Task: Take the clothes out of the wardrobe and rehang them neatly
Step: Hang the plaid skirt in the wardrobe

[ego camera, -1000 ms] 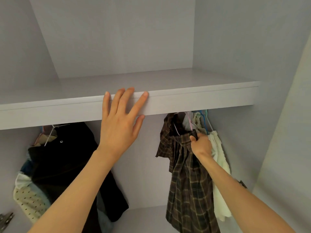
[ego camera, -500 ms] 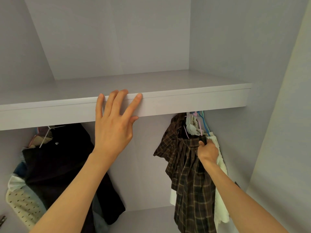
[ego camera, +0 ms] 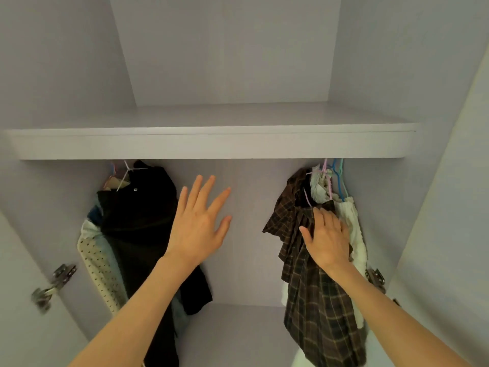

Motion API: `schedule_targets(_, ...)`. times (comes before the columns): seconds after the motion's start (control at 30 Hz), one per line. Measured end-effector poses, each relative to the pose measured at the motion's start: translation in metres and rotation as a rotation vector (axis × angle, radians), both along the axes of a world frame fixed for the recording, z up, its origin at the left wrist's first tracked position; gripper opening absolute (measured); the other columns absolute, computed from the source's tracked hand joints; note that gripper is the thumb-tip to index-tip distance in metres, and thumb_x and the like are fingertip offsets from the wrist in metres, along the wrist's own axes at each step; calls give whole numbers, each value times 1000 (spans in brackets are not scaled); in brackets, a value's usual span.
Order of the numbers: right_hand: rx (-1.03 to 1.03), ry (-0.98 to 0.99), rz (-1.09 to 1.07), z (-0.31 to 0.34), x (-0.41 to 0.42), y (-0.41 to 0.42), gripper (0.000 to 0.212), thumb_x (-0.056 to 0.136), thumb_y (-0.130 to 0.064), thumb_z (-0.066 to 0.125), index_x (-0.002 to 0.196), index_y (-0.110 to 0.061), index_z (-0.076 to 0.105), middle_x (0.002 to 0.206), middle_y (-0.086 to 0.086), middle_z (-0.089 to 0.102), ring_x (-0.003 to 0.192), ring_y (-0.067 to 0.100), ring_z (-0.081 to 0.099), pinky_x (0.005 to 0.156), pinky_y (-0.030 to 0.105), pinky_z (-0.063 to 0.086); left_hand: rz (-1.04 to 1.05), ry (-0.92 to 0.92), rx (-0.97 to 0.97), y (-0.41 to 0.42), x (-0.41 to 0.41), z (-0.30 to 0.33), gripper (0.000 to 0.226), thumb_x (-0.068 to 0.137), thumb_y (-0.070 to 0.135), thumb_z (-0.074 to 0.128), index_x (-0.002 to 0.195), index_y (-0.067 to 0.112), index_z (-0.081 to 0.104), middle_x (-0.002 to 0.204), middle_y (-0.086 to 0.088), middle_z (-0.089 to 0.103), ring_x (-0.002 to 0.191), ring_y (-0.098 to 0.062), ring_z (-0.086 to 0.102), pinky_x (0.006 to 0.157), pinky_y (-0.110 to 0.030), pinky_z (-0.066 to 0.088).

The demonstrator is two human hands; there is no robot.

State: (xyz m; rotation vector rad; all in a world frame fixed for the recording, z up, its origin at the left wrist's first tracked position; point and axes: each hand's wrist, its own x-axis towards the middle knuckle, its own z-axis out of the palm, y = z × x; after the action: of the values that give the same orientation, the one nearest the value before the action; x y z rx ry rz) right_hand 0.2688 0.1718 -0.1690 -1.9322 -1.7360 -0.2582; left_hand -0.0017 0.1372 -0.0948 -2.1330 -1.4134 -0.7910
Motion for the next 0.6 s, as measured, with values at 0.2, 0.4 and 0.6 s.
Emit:
schedule_targets(0.2,-117,-8,383,-27,-80,-60,62,94,-43,45,144,-9,30,146,12,37,138,27,30,113,47,21,270,-71,-290,-86,-71,-81,57,86,44,41,139,23,40,147,-13,35,139,-33,17,109,-50,15)
schedule_targets(0.4,-219,23,731,-47,-170,-133,62,96,-45,40,146,-10,26,146,10,37,137,25,32,112,43,24,518,-172,-477,-209,-118,-122,59,92,52,22,145,27,27,152,-10,24,143,-32,6,112,-46,2)
schedule_targets(0.6,-342,-17,1115,-60,-277,-205,63,97,-46,35,149,-18,14,155,0,21,144,15,12,116,35,8,884,-361,-574,-342,-154,-149,63,87,55,24,143,26,33,150,-9,30,142,-34,13,111,-51,10)
